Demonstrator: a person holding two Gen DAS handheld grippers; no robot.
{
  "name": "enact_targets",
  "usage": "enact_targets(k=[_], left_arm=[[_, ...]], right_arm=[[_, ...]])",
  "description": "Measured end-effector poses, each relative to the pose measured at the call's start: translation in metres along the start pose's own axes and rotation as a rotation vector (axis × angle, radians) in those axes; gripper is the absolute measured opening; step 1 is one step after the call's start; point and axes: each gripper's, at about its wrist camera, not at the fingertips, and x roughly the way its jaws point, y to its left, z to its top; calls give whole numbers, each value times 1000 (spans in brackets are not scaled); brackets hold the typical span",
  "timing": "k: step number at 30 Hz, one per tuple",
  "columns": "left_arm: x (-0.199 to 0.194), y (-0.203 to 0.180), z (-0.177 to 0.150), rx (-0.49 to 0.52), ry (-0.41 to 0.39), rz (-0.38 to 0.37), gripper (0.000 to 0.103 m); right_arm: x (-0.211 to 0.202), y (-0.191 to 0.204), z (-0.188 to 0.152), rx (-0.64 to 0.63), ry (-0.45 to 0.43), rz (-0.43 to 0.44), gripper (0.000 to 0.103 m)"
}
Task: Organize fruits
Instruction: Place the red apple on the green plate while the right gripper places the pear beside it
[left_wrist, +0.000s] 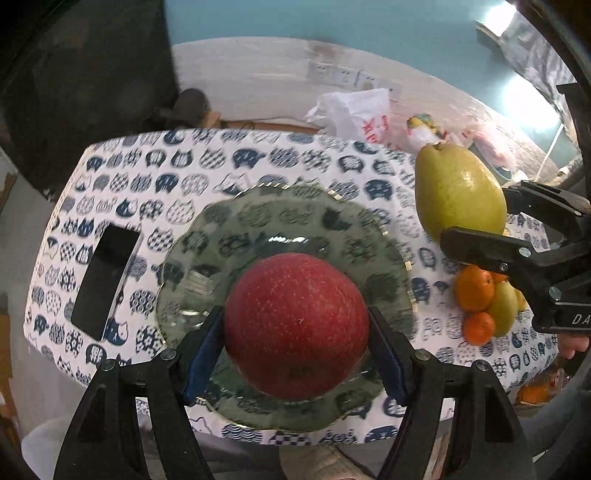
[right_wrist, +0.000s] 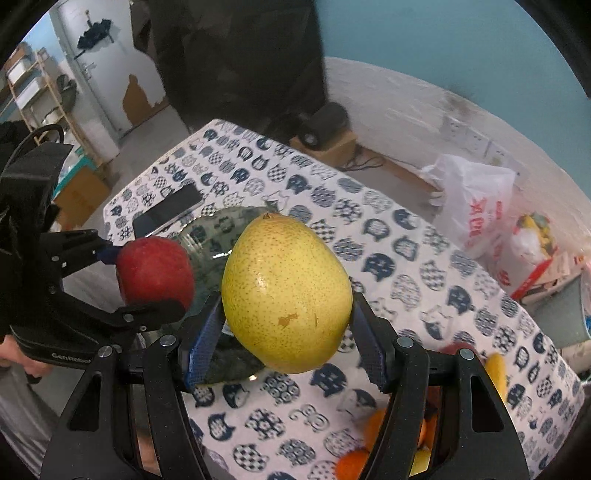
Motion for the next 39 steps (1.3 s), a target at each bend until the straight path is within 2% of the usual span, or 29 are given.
enact_targets(k=[9,21,27,33,39], left_arm=[[22,20,-14,-16,57,8,76],[46,37,-26,-65,137,-6,76],[56,37,-30,-62,172,7,76],[65,44,-33,-94,199,2,76],[62,41,-31,-81,202,23,76]], right_arm=[[46,21,3,-39,75,25,68],[82,29,-12,-60,170,28,68],[93,23,-21,-57,217,1,68],[93,22,-23,-63,218,5,68],[94,23,-23,-66,222,6,68]])
